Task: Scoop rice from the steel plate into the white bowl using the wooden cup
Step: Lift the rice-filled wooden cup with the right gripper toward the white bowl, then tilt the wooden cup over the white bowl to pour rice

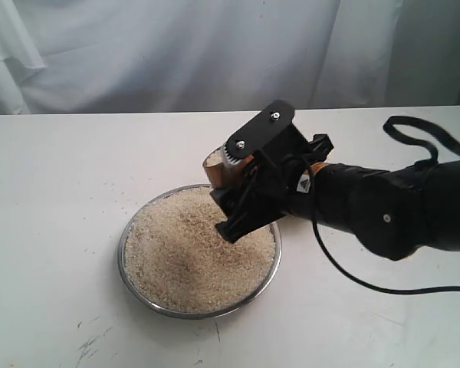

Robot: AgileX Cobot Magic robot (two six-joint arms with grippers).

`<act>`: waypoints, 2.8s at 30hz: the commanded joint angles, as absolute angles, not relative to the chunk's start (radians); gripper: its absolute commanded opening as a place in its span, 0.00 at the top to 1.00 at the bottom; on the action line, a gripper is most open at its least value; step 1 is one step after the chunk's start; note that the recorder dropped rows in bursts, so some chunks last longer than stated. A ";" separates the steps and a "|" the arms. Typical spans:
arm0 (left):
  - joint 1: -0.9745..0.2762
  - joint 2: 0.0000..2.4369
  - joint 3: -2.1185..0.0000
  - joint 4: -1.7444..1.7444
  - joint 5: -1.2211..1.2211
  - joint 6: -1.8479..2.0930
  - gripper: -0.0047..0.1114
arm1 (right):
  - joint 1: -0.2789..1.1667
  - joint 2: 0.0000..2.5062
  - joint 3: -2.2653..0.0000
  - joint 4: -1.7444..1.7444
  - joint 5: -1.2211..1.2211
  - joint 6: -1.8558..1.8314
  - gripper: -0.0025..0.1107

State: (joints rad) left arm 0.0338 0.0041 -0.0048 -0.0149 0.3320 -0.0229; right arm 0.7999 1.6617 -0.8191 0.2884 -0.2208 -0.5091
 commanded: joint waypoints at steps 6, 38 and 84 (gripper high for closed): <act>0.031 0.000 0.000 -0.014 0.319 -0.024 0.96 | 0.628 1.534 -0.814 0.277 -0.117 -0.715 0.98; 0.031 0.000 0.000 -0.014 0.319 -0.024 0.96 | 0.369 1.623 -1.030 0.047 0.156 -0.961 0.98; 0.031 0.000 0.000 -0.014 0.319 -0.024 0.96 | 0.434 1.774 -1.137 -0.103 0.164 -0.905 0.98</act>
State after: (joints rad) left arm 0.0338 0.0041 -0.0048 -0.0149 0.3320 -0.0229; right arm 0.4216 1.7783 -1.1308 -0.1111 0.2005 -0.9149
